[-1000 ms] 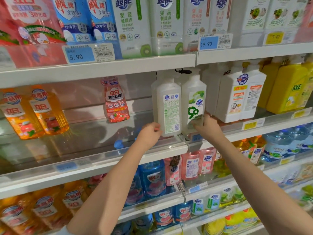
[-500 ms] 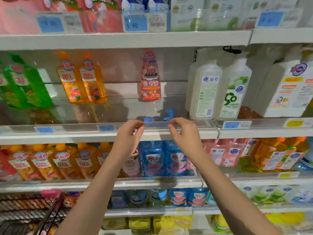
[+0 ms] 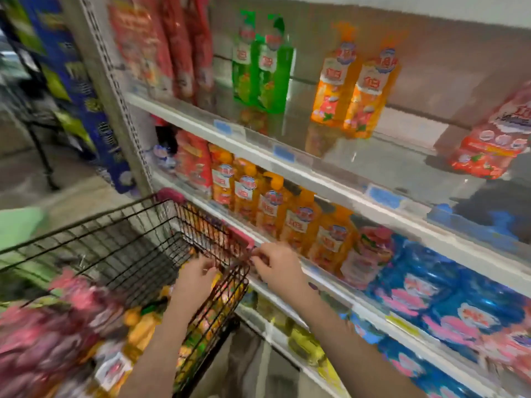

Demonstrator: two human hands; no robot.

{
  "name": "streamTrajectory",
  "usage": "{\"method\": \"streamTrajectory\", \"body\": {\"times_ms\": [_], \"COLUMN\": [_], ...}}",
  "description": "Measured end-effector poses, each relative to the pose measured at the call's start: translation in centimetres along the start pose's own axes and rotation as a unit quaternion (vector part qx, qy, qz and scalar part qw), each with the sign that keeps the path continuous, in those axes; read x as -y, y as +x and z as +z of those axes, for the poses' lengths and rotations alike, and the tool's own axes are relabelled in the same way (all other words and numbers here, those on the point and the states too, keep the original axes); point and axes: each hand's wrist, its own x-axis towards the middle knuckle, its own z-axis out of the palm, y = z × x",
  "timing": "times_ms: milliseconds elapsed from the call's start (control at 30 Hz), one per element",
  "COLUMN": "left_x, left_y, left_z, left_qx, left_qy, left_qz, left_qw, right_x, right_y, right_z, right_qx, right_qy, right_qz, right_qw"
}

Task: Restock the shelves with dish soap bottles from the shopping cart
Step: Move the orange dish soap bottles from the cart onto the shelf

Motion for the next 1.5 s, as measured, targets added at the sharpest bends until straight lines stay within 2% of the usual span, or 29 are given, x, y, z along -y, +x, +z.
{"method": "streamTrajectory", "body": {"times_ms": [100,200,300,433,533,733,867,967,1033,1100,1200,1233,1300,1367,1500], "left_x": [6.4,10.4,14.7,19.0,21.3,26.5,28.4,30.0,31.0,31.5,32.2,32.7,33.5,34.6,36.8], "left_y": [1.2,2.2,3.1,2.7,1.6,-1.2,-1.1,-0.1,0.3,0.3,-0.9,-1.8,-3.5,-5.1,-6.3], "left_z": [-0.8,-1.4,-1.2,-0.8,-1.2,-1.7,-1.6,-1.4,-1.4,-1.8,-2.4,-2.4,-2.2,-2.3,-3.1], "left_qx": [0.002,0.054,0.073,0.103,0.110,0.109,0.069,0.070,0.063,0.037,-0.001,-0.019,-0.068,-0.122,-0.064], "left_qy": [0.013,0.078,0.068,0.114,0.143,0.155,0.107,0.081,0.057,0.065,0.112,0.124,0.105,0.088,0.001], "left_qz": [-0.092,-0.139,-0.186,-0.236,-0.278,-0.378,-0.417,-0.444,-0.458,-0.469,-0.478,-0.487,-0.514,-0.538,-0.562], "left_qw": [0.996,0.986,0.977,0.960,0.943,0.906,0.900,0.890,0.885,0.880,0.871,0.864,0.849,0.829,0.825], "right_x": [2.1,3.2,3.8,5.1,6.0,7.3,7.4,7.7,8.0,8.7,10.2,10.8,11.6,12.2,12.9], "right_y": [3.5,6.2,8.2,9.9,10.6,10.9,10.7,10.5,10.2,9.6,8.4,8.0,7.5,7.2,6.2], "right_z": [4.5,9.2,13.2,17.7,21.3,28.4,32.6,35.1,36.1,37.0,38.8,39.3,40.1,41.1,43.6], "right_qx": [0.086,0.171,0.255,0.363,0.439,0.544,0.565,0.524,0.472,0.409,0.406,0.432,0.466,0.472,0.486], "right_qy": [-0.002,-0.020,-0.046,-0.099,-0.086,-0.107,-0.132,-0.133,-0.145,-0.175,-0.157,-0.171,-0.197,-0.221,-0.230], "right_qz": [-0.004,0.007,0.020,0.001,0.005,0.001,-0.008,-0.029,-0.091,-0.191,-0.277,-0.296,-0.307,-0.300,-0.250], "right_qw": [0.996,0.985,0.966,0.926,0.894,0.832,0.814,0.840,0.865,0.875,0.857,0.835,0.806,0.799,0.805]}}
